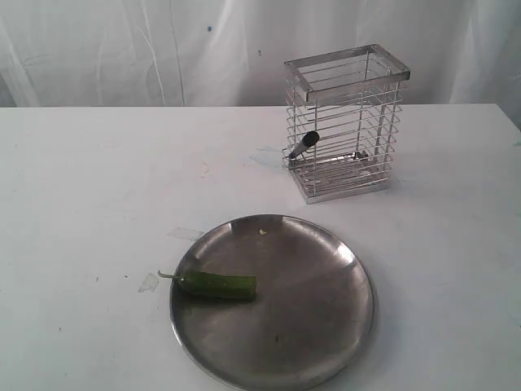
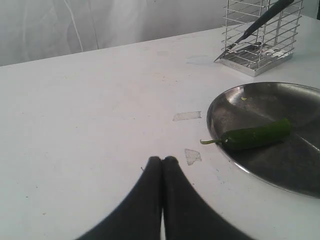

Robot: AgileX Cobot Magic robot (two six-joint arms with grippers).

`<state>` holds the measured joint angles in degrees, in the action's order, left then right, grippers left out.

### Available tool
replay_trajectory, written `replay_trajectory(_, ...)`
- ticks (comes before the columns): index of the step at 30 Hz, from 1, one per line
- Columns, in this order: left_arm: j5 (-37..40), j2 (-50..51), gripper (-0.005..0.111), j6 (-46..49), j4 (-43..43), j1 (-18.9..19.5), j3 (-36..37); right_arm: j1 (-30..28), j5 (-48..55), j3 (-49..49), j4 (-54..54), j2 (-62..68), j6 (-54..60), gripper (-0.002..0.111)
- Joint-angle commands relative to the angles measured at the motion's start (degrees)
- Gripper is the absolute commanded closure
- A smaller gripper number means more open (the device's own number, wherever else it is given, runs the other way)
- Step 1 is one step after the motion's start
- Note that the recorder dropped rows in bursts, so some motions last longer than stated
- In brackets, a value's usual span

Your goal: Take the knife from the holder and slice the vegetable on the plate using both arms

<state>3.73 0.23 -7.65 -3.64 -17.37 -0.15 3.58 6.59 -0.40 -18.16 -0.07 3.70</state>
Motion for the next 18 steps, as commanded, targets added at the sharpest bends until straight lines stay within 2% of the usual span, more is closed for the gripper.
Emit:
replay_trajectory(1, 0.34, -0.23, 0.107, 0.16, 0.59, 0.13, 0.15, -0.04, -0.81, 0.4, -0.3, 0.07, -1.23, 0.108)
replay_trajectory(6, 0.34, -0.23, 0.107, 0.16, 0.59, 0.13, 0.15, -0.04, -5.83, 0.4, -0.3, 0.07, -2.43, 0.108)
replay_trajectory(12, 0.34, -0.23, 0.107, 0.16, 0.59, 0.13, 0.15, -0.04, -25.76, 0.4, -0.3, 0.07, -5.99, 0.108)
replay_trajectory(14, 0.34, -0.23, 0.107, 0.16, 0.59, 0.13, 0.15, -0.04, -30.1, 0.4, -0.2, 0.07, -13.11, 0.108)
replay_trajectory(16, 0.34, -0.23, 0.107, 0.16, 0.59, 0.13, 0.15, -0.04, -28.55, 0.4, 1.15, 0.07, -23.96, 0.108)
replay_trajectory(18, 0.46, -0.23, 0.107, 0.16, 0.59, 0.13, 0.15, 0.24, -18.01, -3.86, 10.5, 0.07, -29.0, 0.108)
